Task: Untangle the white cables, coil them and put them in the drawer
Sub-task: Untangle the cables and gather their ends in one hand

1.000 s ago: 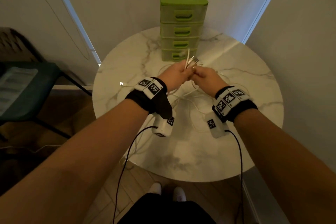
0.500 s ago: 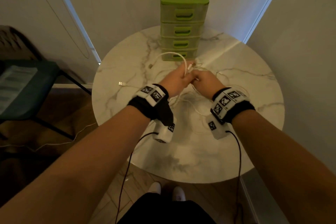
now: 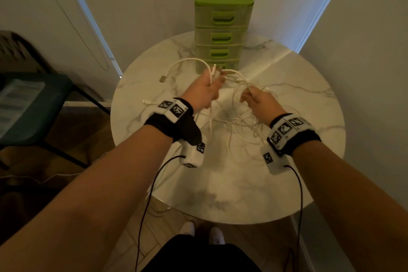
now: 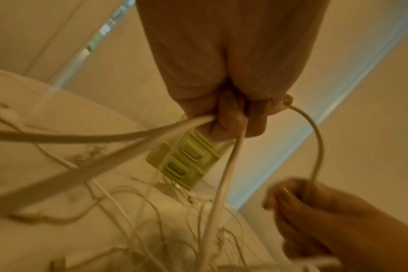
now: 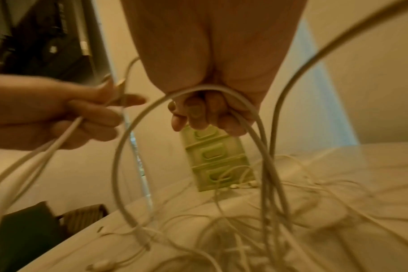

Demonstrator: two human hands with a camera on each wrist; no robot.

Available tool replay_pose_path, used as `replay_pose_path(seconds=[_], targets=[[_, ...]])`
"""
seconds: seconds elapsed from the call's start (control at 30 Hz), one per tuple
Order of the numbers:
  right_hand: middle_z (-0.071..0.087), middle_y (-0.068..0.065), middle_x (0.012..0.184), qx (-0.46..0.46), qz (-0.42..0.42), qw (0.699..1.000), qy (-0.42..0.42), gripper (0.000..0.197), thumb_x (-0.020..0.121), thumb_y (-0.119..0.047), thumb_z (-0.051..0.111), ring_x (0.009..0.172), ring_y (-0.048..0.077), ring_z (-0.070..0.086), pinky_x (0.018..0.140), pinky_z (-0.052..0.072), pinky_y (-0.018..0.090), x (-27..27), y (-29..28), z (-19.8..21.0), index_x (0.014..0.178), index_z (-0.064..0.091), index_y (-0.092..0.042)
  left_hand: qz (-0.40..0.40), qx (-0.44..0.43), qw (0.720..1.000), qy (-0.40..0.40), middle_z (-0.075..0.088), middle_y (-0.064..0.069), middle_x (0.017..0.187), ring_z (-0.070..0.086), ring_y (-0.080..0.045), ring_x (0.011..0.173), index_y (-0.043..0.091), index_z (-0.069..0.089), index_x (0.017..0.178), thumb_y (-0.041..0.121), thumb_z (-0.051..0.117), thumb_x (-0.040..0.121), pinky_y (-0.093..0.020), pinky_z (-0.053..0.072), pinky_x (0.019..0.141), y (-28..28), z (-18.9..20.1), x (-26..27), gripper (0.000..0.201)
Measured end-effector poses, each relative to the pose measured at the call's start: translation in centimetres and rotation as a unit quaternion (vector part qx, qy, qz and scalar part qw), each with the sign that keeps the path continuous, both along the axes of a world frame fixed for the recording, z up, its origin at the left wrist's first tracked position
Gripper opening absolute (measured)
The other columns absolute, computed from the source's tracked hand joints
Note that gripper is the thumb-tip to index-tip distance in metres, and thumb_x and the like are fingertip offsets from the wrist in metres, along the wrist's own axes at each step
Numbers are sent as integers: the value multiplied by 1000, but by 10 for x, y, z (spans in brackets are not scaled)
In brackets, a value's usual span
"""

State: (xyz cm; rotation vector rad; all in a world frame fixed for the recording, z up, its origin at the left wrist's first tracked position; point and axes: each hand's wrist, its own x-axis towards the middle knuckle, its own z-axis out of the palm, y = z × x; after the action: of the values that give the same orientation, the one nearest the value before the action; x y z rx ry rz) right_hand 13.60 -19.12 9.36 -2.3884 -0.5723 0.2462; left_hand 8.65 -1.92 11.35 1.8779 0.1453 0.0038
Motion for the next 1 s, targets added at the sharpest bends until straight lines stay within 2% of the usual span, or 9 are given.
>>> replay_pose_path(seconds=[0.13, 0.23, 0.33, 0.4, 0.57, 0.73, 0.83, 0.93, 1.0], targets=[[64, 20, 109, -36, 45, 998, 15, 26, 94, -10, 41, 97, 29, 58, 77, 36, 25, -5, 21, 1, 106, 62, -1, -59, -40, 997, -19, 46, -1, 65, 42, -1, 41, 11, 44, 115, 22, 43, 98, -18, 32, 39, -24, -1, 1, 21], [63, 22, 113, -44, 40, 998, 32, 28, 94, -7, 40, 108, 32, 57, 79, 36, 23, -7, 27, 2, 112, 60, 2, -76, -20, 997, -27, 51, 1, 71, 40, -1, 42, 14, 43, 124, 23, 49, 95, -19, 32, 38, -28, -2, 2, 31], [65, 9, 95, 23, 10, 999, 43, 26, 92, -4, 41, 98, 27, 57, 81, 39, 27, -3, 24, 4, 106, 61, 2, -20, -22, 1000, -2, 46, 4, 72, 43, 1, 42, 13, 28, 132, 16, 50, 94, -16, 34, 39, -22, -4, 5, 45], [53, -5, 74, 45, -24, 997, 58, 23, 93, -9, 42, 86, 21, 50, 78, 36, 26, 3, 17, 7, 99, 63, 0, 23, -40, 999, 12, 43, 2, 69, 41, -5, 50, 13, 27, 126, 21, 52, 94, -20, 34, 43, -15, -10, 4, 42], [58, -1, 82, 12, 30, 998, 51, 23, 90, -6, 43, 83, 14, 48, 67, 36, 16, 2, 28, 15, 104, 62, -10, 9, -38, 999, -17, 48, 4, 69, 43, -4, 53, 13, 47, 102, 19, 55, 93, -15, 35, 46, -27, -16, 4, 14], [52, -4, 75, 23, 39, 998, 37, 21, 93, -12, 44, 72, 13, 49, 57, 34, 14, -1, 25, 11, 101, 62, -4, 77, -47, 995, -36, 50, 4, 67, 46, -8, 56, 10, 53, 105, 20, 50, 95, -19, 36, 50, -21, -12, 12, 14], [47, -10, 67, 8, 16, 997, 72, 21, 94, -15, 44, 62, 9, 46, 53, 35, 8, 0, 5, -1, 92, 64, -8, 165, -71, 983, -33, 43, 1, 62, 40, -2, 44, 20, 46, 81, 22, 44, 97, -18, 32, 41, 9, 2, 13, 16], [47, -10, 67, 13, -6, 996, 87, 23, 95, -13, 42, 62, 10, 46, 56, 37, 12, 1, 2, -1, 93, 64, -6, 69, -10, 998, 11, 43, 2, 61, 40, -1, 42, 23, 48, 75, 26, 50, 95, -17, 32, 40, 12, 8, 8, 21], [60, -1, 79, 17, 17, 997, 71, 24, 93, -11, 44, 76, 17, 53, 69, 40, 16, -1, 17, 7, 99, 64, -1, 16, 11, 1000, 13, 47, 3, 60, 43, 3, 37, 22, 52, 75, 21, 55, 93, -14, 33, 40, -10, 4, 4, 18]])
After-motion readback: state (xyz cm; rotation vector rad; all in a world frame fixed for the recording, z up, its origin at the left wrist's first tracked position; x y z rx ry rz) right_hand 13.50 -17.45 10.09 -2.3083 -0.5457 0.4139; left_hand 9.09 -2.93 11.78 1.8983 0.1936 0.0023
